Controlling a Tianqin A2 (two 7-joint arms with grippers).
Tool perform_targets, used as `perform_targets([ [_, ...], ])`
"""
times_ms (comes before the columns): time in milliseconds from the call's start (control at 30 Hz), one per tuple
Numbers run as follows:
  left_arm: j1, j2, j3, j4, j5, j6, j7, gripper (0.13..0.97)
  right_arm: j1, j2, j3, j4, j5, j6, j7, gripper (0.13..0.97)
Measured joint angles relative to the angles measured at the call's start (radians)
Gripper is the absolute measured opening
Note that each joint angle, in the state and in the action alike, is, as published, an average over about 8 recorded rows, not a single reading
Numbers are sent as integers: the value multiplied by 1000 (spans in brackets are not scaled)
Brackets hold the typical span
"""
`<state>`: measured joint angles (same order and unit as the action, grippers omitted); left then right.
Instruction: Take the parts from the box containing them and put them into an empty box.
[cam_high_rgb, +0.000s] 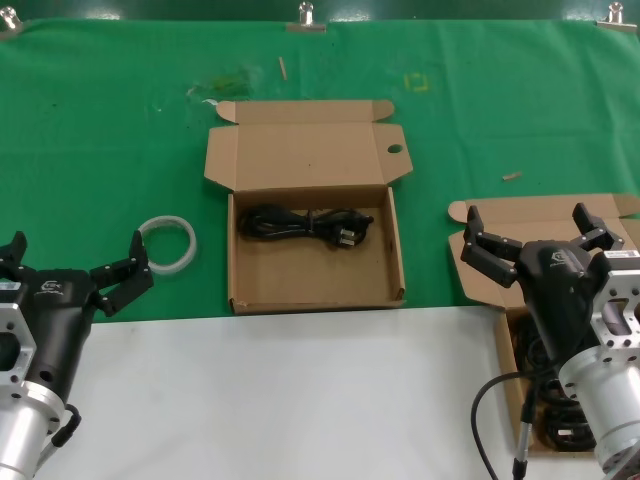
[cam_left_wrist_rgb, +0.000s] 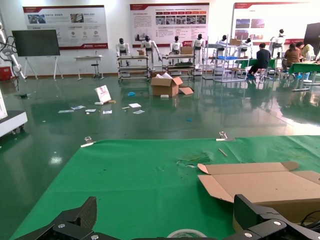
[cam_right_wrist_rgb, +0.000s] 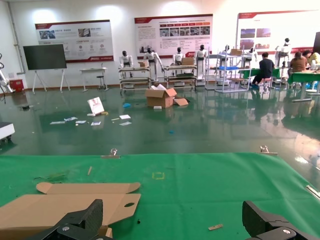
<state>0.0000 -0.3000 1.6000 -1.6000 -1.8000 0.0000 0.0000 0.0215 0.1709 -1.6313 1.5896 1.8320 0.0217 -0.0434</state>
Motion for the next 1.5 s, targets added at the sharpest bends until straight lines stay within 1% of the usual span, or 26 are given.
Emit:
perform_targets([
  [1500,0,0,0,0,0,0,0,965,0,0,0,0,0,0,0,966],
])
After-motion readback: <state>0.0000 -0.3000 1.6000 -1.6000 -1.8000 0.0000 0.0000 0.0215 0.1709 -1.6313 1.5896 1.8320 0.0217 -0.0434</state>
